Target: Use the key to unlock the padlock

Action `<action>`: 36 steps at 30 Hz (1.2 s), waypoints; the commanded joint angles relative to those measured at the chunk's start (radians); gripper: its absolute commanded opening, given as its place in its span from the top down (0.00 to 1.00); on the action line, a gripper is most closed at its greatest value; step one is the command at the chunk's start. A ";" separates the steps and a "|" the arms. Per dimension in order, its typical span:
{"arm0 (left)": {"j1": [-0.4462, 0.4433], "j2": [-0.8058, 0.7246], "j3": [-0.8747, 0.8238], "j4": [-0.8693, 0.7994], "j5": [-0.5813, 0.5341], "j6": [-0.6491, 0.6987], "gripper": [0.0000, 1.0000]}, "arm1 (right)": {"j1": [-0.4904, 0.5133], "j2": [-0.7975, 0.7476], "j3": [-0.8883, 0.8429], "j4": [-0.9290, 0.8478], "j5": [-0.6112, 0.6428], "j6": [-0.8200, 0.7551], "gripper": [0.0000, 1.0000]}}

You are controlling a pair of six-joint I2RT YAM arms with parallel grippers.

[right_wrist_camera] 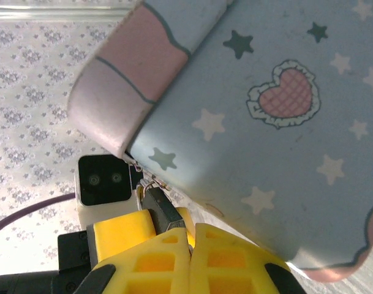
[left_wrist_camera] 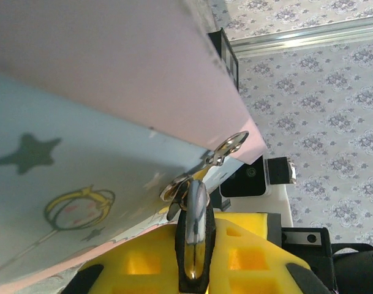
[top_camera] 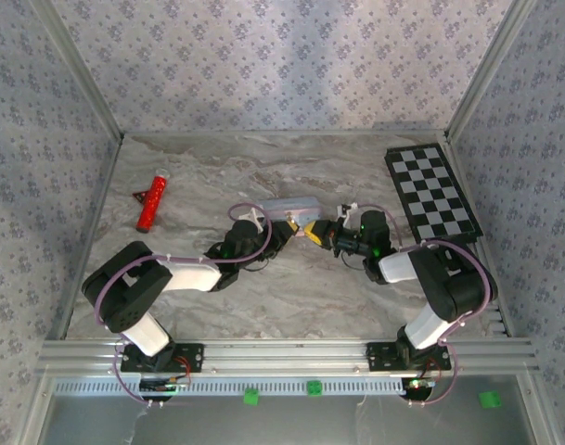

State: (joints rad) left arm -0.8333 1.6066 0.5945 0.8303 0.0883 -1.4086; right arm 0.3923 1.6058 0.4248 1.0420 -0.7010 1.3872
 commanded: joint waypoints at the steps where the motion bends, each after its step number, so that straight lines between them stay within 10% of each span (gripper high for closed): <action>1: -0.105 0.018 0.001 0.073 0.251 -0.039 0.99 | 0.043 -0.036 -0.007 0.134 0.143 -0.013 1.00; 10: -0.104 0.050 0.030 0.021 0.228 -0.056 0.97 | 0.141 -0.104 -0.096 0.170 0.328 -0.019 1.00; 23: -0.092 0.075 -0.007 -0.211 0.230 0.021 0.97 | 0.180 -0.549 -0.073 -0.667 0.492 -0.324 1.00; 36: -0.136 0.157 0.024 0.139 0.181 -0.145 0.98 | 0.283 -0.407 -0.099 -0.317 0.526 -0.167 1.00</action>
State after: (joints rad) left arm -0.9054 1.7744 0.5972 0.8936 0.2070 -1.5455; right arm 0.6128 1.2121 0.2787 0.5110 -0.1600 1.2133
